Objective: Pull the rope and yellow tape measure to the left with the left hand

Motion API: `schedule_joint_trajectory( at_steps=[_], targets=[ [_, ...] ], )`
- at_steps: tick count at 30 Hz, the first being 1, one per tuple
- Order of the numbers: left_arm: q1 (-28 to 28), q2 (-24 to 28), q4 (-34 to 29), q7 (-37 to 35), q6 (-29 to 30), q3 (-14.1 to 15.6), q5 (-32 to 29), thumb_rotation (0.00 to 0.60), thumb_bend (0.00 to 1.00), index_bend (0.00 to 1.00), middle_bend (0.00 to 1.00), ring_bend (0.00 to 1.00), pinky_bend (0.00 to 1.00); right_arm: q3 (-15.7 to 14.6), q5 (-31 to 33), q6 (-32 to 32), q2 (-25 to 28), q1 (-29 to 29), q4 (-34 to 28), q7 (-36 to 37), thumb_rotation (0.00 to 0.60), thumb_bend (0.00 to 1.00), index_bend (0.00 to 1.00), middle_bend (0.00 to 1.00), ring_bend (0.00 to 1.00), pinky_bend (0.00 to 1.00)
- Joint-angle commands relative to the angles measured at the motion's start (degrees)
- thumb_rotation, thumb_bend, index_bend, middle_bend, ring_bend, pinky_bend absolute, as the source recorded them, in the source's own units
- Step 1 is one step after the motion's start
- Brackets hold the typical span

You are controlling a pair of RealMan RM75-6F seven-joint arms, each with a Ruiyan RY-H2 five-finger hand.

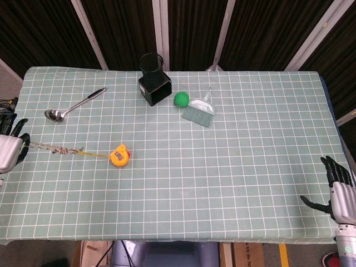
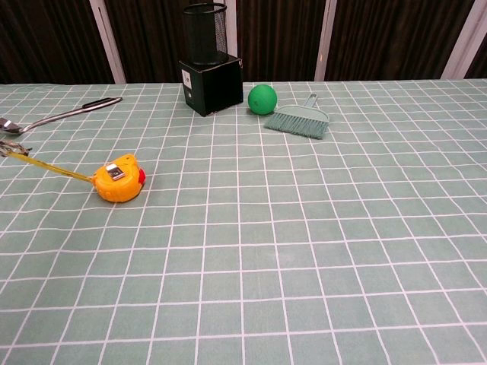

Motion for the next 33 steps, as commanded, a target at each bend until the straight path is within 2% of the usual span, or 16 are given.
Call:
schedule_joint_trajectory(
  at_steps=[1, 8, 10, 13, 16, 18, 23, 28, 31, 33],
  targets=[
    [0.72, -0.32, 1.9, -0.59, -0.95, -0.48, -0.45, 0.6, 0.51, 0.57, 0.14, 0.0, 0.0, -0.04, 0.07, -0.13, 0.05, 0.01, -0.03, 0.05, 0.6, 0.12, 0.0, 0.0, 0.0, 0.0],
    [1.74, -0.9, 4.88, -1.83, -2.2, -1.26, -0.8, 0.6, 0.5, 0.53, 0.13, 0.0, 0.0, -0.1, 0.05, -0.22, 0.07, 0.05, -0.17, -0.15, 0.6, 0.12, 0.0, 0.0, 0.0, 0.0],
    [2.02, -0.98, 5.23, -2.12, -2.45, -1.33, -0.55, 0.6, 0.4, 0.46, 0.11, 0.0, 0.0, -0.09, 0.08, -0.21, 0.05, 0.05, -0.17, -0.22, 0.6, 0.12, 0.0, 0.0, 0.0, 0.0],
    [2.59, -0.92, 4.74, -2.87, -2.71, -1.48, -0.4, 0.6, 0.17, 0.32, 0.06, 0.0, 0.0, -0.08, 0.07, -0.18, 0.05, 0.05, -0.18, -0.26, 0.6, 0.12, 0.0, 0.0, 0.0, 0.0],
    [3.34, -0.53, 2.69, -3.67, -2.37, -2.1, -0.77, 0.6, 0.06, 0.22, 0.03, 0.0, 0.0, -0.15, -0.04, -0.18, 0.09, 0.05, -0.16, -0.31, 0.6, 0.12, 0.0, 0.0, 0.0, 0.0],
    [3.88, 0.06, 0.17, -4.11, -1.86, -2.63, -1.16, 0.6, 0.05, 0.18, 0.01, 0.0, 0.0, -0.19, -0.17, -0.17, 0.1, 0.06, -0.13, -0.32, 0.6, 0.12, 0.0, 0.0, 0.0, 0.0],
    [6.04, 3.22, -12.09, -4.81, 0.93, -4.01, -2.36, 0.6, 0.05, 0.1, 0.0, 0.0, 0.0, -0.46, -0.88, -0.09, 0.14, 0.12, 0.1, -0.56, 0.6, 0.12, 0.0, 0.0, 0.0, 0.0],
    [11.07, 6.34, -29.6, -2.15, 6.28, -3.08, -3.9, 0.6, 0.04, 0.02, 0.0, 0.0, 0.0, -1.0, -2.37, 0.39, 0.11, 0.12, 0.7, -1.38, 0.6, 0.12, 0.0, 0.0, 0.0, 0.0],
    [13.68, 5.89, -33.49, -0.43, 9.33, -1.42, -2.15, 0.6, 0.04, 0.0, 0.0, 0.0, 0.0, -1.23, -3.24, 0.91, -0.01, 0.1, 1.16, -2.08, 0.6, 0.12, 0.0, 0.0, 0.0, 0.0],
    [14.67, 5.01, -32.91, -0.02, 10.7, -0.69, -0.42, 0.6, 0.04, 0.0, 0.0, 0.0, 0.0, -1.43, -3.75, 1.13, -0.05, 0.1, 1.43, -2.72, 0.6, 0.12, 0.0, 0.0, 0.0, 0.0]
  ],
)
